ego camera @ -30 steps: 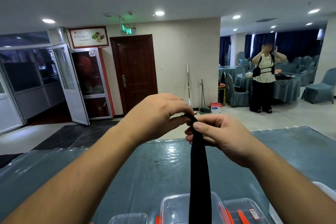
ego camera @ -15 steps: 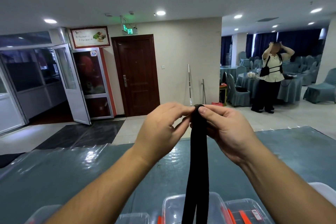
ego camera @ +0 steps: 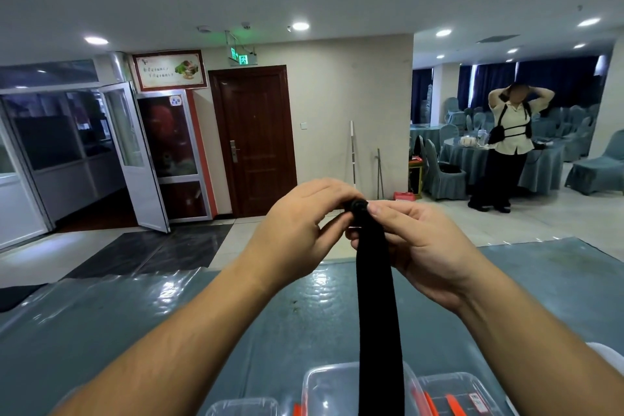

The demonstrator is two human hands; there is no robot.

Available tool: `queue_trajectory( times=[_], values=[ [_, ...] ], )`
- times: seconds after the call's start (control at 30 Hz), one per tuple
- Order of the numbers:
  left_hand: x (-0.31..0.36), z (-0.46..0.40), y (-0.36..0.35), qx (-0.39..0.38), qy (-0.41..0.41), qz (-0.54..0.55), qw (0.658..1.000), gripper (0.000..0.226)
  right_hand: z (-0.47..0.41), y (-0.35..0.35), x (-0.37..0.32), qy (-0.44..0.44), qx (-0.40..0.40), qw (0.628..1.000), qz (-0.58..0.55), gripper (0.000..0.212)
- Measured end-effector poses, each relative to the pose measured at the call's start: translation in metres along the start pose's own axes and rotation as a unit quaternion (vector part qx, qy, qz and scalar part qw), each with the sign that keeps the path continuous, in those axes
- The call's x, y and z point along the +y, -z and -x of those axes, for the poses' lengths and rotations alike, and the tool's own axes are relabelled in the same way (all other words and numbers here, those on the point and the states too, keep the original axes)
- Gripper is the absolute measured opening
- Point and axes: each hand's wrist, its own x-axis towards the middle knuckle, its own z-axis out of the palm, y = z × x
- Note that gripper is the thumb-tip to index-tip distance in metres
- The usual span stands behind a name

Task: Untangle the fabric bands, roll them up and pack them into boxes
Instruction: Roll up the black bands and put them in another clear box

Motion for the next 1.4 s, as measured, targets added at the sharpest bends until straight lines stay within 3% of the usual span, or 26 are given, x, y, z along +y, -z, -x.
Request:
queue_trajectory(
  times=[0.17, 0.43, 0.6, 0.77, 0.93, 1.2, 1.3, 1.4],
  values=[
    [0.002, 0.006, -0.005, 0.069, 0.033, -0.016, 0.997, 0.014, -0.001, -0.009, 0.004, 0.026, 0.046, 0.997, -0.056, 0.040],
    [0.013, 0.018, -0.024, 0.192, 0.105, -0.005, 0.976, 0.006, -0.007, -0.022, 0.013, 0.065, 0.118, 0.990, -0.042, 0.019],
    [0.020, 0.021, -0.030, 0.148, 0.194, 0.128, 0.961, 0.019, -0.010, -0.023, 0.017, 0.112, 0.163, 0.980, -0.010, 0.019],
    [0.020, 0.012, -0.019, 0.123, 0.340, 0.330, 0.872, 0.009, -0.007, -0.018, 0.017, 0.120, 0.170, 0.978, 0.028, 0.022],
    [0.023, 0.008, -0.020, 0.154, 0.370, 0.396, 0.826, 0.004, -0.009, -0.024, 0.021, 0.147, 0.187, 0.971, -0.011, 0.011],
    [0.033, 0.010, -0.041, 0.242, 0.431, 0.504, 0.709, 0.003, -0.008, -0.025, 0.030, 0.159, 0.156, 0.975, 0.003, 0.035],
    [0.036, 0.013, -0.048, 0.230, 0.438, 0.520, 0.697, 0.009, -0.006, -0.021, 0.028, 0.184, 0.177, 0.965, 0.061, 0.024],
    [0.033, 0.016, -0.045, 0.186, 0.445, 0.491, 0.726, 0.012, -0.006, -0.008, 0.025, 0.184, 0.169, 0.962, 0.108, 0.021]
  ],
)
